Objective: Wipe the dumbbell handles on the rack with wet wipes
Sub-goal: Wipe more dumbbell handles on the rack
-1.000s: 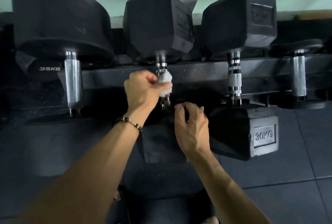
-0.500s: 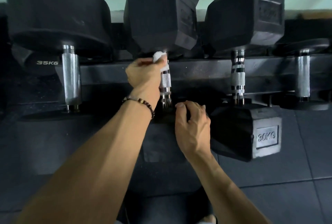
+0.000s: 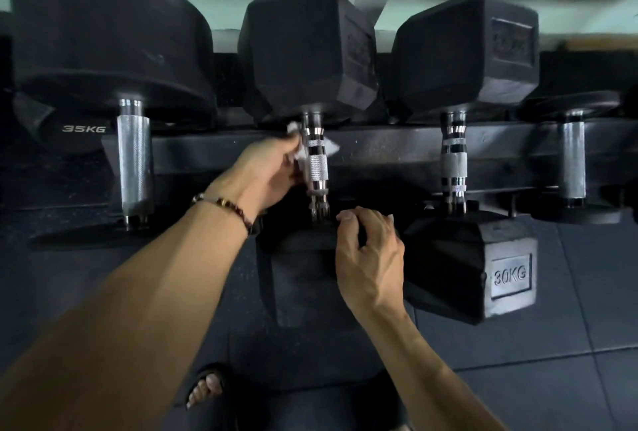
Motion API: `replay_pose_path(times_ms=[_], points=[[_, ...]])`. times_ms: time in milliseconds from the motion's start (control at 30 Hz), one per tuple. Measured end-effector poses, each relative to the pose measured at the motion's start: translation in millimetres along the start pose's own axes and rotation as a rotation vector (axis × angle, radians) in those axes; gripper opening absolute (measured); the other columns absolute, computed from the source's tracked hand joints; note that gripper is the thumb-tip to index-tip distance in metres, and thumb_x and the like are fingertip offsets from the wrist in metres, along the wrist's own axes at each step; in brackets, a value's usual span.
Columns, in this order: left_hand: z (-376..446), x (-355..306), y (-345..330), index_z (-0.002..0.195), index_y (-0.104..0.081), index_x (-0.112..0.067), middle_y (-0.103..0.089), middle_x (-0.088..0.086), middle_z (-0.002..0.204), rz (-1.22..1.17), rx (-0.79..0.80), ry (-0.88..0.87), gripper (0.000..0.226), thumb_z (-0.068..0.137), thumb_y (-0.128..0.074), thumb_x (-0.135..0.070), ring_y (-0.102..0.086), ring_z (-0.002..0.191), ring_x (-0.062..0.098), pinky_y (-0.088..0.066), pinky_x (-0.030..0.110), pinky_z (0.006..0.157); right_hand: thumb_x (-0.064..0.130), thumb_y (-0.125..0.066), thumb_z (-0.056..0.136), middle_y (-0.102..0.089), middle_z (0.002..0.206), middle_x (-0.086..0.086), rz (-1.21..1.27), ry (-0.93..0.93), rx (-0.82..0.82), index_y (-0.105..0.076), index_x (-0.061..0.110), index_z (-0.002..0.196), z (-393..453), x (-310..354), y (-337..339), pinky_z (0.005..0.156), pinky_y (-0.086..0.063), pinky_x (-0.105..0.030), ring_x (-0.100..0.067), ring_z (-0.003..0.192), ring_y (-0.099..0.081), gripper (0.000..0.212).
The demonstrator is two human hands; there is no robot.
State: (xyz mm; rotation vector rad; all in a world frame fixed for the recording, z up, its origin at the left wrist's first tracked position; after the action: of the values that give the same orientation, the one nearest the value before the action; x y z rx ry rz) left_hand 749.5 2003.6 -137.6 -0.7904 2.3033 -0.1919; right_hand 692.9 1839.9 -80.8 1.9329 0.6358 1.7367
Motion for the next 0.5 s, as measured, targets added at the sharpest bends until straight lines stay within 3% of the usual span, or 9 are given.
replay_pose_path(times_ms=[67, 133, 200, 233, 400, 433, 500], points=[[7, -8, -8, 0.11, -0.062, -0.001, -0.064, 0.017, 0.126, -0.147, 0.038, 0.022, 0.03, 0.104, -0.037, -0.016, -0.063, 0.114, 0.028, -0.052, 0.032, 0.083, 0.039, -0.032, 0.089, -0.068, 0.085, 0.004, 0.006, 0.008, -0.004, -0.069, 0.013, 0.082, 1, 1, 0, 0.099, -0.009, 0.003, -0.02, 0.088, -0.062, 0.046], [1, 8, -5, 0.108, -0.065, -0.002, -0.069, 0.012, 0.117, 0.014, 0.11, 0.075, 0.038, 0.104, -0.031, -0.017, -0.065, 0.109, 0.022, -0.05, 0.028, 0.082, 0.039, -0.031, 0.088, -0.069, 0.086, 0.003, 0.002, 0.006, 0.001, -0.07, 0.012, 0.083, 0, 0, 0, 0.098, -0.008, 0.004, -0.019, 0.089, -0.062, 0.048], [-9, 31, 3, 0.122, -0.063, -0.001, -0.068, 0.013, 0.121, 0.248, 0.206, 0.131, 0.042, 0.102, -0.03, -0.018, -0.063, 0.109, 0.023, -0.051, 0.027, 0.085, 0.038, -0.031, 0.089, -0.069, 0.084, 0.002, -0.009, 0.017, 0.001, -0.069, 0.011, 0.082, 0, 2, 0, 0.098, -0.009, 0.003, -0.02, 0.088, -0.062, 0.047], [-10, 34, 5, 0.128, -0.06, 0.001, -0.066, 0.015, 0.125, 0.257, 0.225, 0.152, 0.044, 0.102, -0.03, -0.019, -0.063, 0.112, 0.025, -0.052, 0.027, 0.087, 0.037, -0.031, 0.089, -0.068, 0.084, 0.002, -0.014, 0.016, 0.002, -0.069, 0.011, 0.082, 0, 2, 0, 0.099, -0.009, 0.003, -0.021, 0.087, -0.062, 0.047], [13, -10, -6, 0.135, -0.053, 0.002, -0.063, 0.019, 0.129, -0.109, 0.137, -0.007, 0.042, 0.104, -0.033, -0.018, -0.066, 0.112, 0.027, -0.054, 0.032, 0.078, 0.038, -0.029, 0.09, -0.068, 0.084, 0.003, -0.01, 0.025, 0.012, -0.068, 0.012, 0.083, 0, 1, -1, 0.101, -0.008, 0.001, -0.02, 0.088, -0.062, 0.047], [10, -4, -4, 0.132, -0.056, 0.0, -0.064, 0.016, 0.128, -0.039, 0.159, 0.003, 0.041, 0.104, -0.033, -0.02, -0.067, 0.109, 0.023, -0.053, 0.031, 0.078, 0.037, -0.029, 0.09, -0.067, 0.084, 0.003, -0.016, 0.03, 0.02, -0.068, 0.012, 0.083, 0, 1, -2, 0.102, -0.008, 0.001, -0.019, 0.088, -0.062, 0.047], [-1, 22, 9, 0.123, -0.064, -0.002, -0.069, 0.012, 0.121, 0.321, 0.218, 0.065, 0.038, 0.101, -0.039, -0.02, -0.068, 0.104, 0.019, -0.05, 0.027, 0.082, 0.036, -0.029, 0.092, -0.067, 0.084, 0.003, -0.017, 0.041, 0.015, -0.066, 0.011, 0.081, 0, 1, -1, 0.102, -0.008, 0.001, -0.019, 0.088, -0.062, 0.046]])
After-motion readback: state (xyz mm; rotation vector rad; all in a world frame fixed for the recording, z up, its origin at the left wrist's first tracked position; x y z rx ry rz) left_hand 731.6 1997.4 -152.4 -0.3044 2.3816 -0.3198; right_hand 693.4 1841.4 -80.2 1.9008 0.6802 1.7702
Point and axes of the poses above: each hand's wrist, its own z-axis towards the middle knuckle, its own y-axis out of the back of the hand, x = y × z, the point moved 9 cm from there along z, towards the middle knuckle
